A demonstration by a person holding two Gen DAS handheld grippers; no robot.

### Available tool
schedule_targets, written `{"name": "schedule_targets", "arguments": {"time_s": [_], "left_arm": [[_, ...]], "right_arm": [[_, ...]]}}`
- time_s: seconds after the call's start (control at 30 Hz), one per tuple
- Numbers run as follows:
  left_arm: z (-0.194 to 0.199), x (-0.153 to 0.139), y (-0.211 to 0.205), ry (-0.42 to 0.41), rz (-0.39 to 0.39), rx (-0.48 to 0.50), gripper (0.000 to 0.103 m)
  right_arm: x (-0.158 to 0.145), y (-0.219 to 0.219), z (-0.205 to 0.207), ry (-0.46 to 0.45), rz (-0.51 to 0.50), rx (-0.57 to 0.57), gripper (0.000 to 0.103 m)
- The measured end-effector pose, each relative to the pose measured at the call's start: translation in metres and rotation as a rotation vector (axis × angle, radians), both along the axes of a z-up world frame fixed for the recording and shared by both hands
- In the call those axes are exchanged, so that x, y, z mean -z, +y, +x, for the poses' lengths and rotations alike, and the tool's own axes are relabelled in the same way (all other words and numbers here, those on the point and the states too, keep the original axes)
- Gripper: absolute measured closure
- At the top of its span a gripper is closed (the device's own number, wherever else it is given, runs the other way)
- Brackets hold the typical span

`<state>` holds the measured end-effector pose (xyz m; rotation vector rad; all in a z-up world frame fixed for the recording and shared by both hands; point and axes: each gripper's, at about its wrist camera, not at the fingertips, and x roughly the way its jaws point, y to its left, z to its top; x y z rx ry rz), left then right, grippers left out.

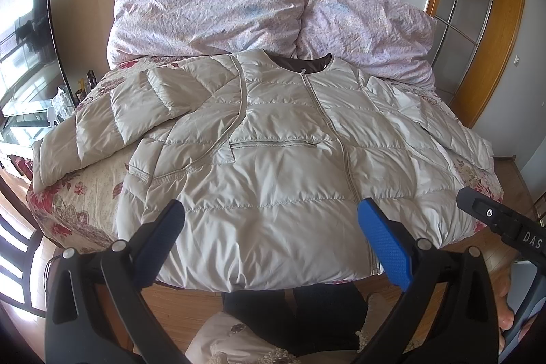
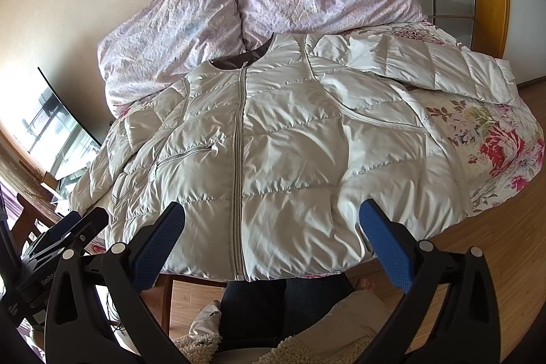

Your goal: Fold large clothes

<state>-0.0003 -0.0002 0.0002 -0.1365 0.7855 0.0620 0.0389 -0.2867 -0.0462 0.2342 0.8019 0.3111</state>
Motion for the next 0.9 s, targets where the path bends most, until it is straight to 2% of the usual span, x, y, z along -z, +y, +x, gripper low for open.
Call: {"name": "schedule_targets", "arguments": {"time_s": [0.9], "left_arm": [[0.0002,0.0001,0.0,0.002,-0.001,0.0,0.002]], "right_arm": [[0.0033,-0.0038,0.0015,0.002,-0.003,0.004,0.001]]}}
